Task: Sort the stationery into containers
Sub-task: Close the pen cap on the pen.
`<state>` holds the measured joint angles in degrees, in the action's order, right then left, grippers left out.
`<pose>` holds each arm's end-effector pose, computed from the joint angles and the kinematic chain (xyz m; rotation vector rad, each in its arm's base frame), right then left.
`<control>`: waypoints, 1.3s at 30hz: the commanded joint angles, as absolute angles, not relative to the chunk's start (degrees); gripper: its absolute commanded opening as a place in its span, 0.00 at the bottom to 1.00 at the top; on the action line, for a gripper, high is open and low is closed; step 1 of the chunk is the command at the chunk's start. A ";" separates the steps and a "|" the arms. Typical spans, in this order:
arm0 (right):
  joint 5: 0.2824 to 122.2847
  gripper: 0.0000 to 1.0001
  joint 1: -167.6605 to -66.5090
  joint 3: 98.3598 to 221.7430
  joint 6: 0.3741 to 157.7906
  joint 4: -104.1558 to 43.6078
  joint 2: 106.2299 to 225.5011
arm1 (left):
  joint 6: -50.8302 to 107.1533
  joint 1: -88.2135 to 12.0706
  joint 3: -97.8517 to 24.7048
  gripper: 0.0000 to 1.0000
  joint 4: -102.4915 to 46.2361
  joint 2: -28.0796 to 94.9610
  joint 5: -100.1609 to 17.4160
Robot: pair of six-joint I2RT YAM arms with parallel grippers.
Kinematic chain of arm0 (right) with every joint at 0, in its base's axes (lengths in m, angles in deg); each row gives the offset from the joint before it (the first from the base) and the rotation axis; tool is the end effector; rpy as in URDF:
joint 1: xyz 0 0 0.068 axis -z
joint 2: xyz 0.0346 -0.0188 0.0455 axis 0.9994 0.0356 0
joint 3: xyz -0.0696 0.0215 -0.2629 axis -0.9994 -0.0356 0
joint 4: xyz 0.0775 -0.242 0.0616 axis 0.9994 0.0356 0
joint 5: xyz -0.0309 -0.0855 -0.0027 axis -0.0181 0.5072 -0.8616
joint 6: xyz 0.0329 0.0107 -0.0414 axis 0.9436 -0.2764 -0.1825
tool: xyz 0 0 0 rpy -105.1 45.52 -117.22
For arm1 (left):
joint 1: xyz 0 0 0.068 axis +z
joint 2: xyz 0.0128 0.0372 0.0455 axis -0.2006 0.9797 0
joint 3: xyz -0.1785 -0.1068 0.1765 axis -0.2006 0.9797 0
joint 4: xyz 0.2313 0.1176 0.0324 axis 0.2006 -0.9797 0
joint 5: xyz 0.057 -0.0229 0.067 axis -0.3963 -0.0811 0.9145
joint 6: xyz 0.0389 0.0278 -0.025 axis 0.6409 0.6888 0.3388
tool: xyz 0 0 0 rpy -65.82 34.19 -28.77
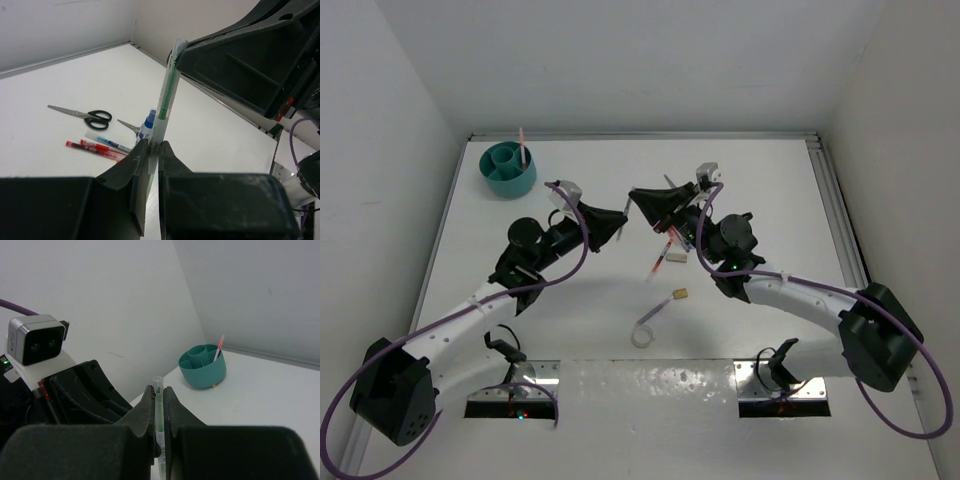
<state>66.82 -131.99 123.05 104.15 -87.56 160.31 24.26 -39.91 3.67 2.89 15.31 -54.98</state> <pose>0.2070 0.2019 0.3072 -0.1731 1.3010 1.1673 0.1965 -0.1211 0.2993 0.4888 1.4269 -0.8936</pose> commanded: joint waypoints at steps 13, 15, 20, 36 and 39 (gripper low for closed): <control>64.09 0.00 -138.67 118.09 97.23 -71.20 167.14 | 23.57 -37.59 0.18 0.00 21.89 12.53 -48.76; 65.14 0.00 -138.67 116.42 97.32 -72.79 167.14 | 23.74 -37.59 0.35 0.00 21.80 12.44 -48.76; 67.34 0.00 -138.58 114.57 96.61 -72.79 166.17 | 23.92 -37.32 0.62 0.00 21.45 12.09 -48.58; 62.60 0.24 -139.29 118.43 96.70 -74.38 165.91 | 24.10 -37.41 1.05 0.00 19.96 11.82 -49.55; 61.63 0.34 -139.29 120.54 96.09 -72.62 164.51 | 23.92 -37.41 1.23 0.00 19.78 11.74 -49.63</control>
<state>66.68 -138.55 119.57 96.43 -79.05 165.14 24.41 -38.05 3.74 8.66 13.82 -51.20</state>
